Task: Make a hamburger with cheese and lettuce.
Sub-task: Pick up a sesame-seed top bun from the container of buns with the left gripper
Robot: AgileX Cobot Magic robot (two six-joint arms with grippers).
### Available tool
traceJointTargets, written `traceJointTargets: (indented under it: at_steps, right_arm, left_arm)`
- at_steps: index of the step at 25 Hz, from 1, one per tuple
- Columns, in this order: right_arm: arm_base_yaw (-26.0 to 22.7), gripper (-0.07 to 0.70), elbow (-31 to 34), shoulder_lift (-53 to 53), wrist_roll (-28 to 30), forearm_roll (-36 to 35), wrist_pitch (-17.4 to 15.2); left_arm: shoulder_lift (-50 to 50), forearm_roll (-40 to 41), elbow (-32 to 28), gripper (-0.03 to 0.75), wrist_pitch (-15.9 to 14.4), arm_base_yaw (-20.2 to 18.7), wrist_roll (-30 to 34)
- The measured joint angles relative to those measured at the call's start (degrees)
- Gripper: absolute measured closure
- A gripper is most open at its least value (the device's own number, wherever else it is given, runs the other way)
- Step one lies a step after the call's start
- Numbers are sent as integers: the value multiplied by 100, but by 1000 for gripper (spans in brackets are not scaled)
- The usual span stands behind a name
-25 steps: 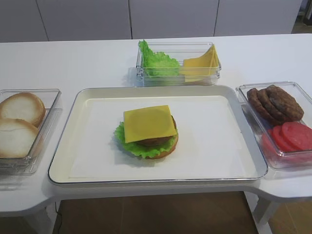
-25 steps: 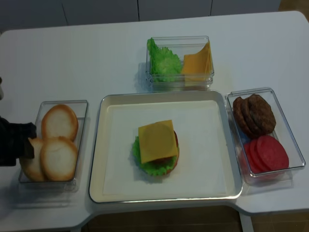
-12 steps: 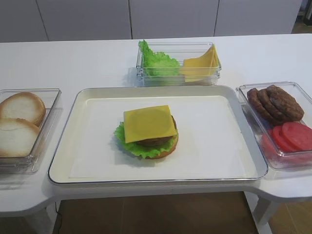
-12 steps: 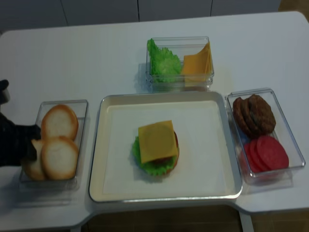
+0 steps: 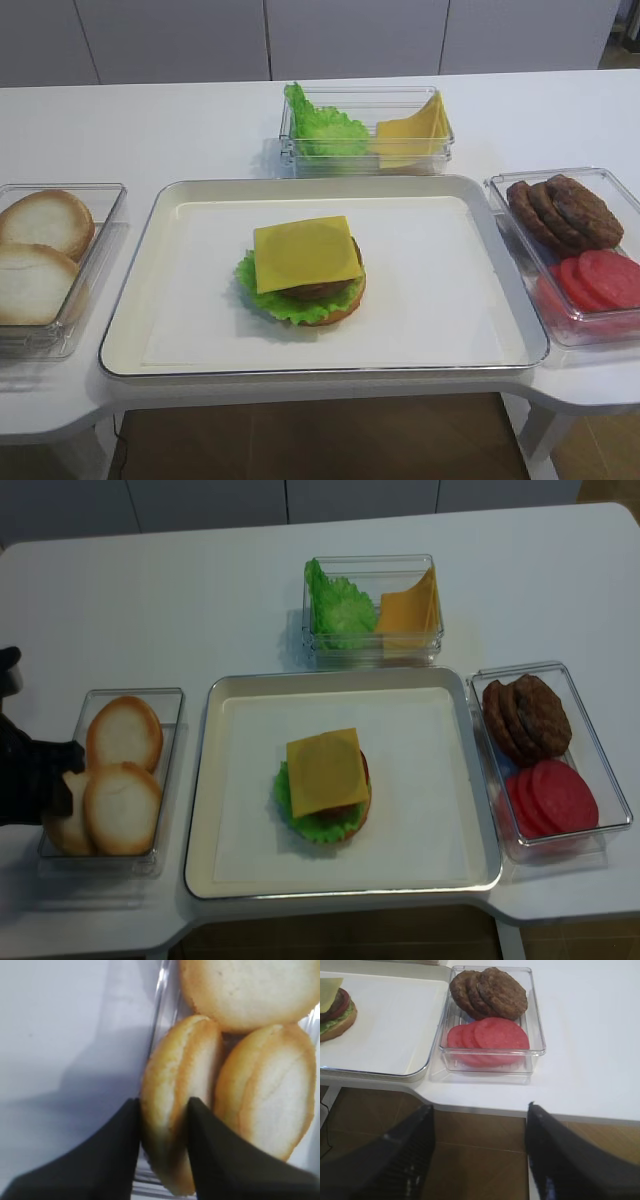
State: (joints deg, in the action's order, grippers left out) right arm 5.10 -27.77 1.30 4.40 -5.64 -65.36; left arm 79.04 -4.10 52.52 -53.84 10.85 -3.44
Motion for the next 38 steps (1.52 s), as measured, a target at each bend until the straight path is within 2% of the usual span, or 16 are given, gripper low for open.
traceJointTargets:
  at_steps: [6,24,33,38]
  right_arm:
    - [0,186,0,0,0,0,0]
    - [0,186,0,0,12,0,0]
    - [0,186,0,0,12,0,0]
    - [0,186,0,0,12,0,0]
  left_arm:
    - [0,47,0,529,0,0,0]
    - [-673,410,9,536,-52,0,0]
    - [-1436,1047,9,540,-406,-42,-219]
    - [-1911,1351,9,540,-645,-407,-269]
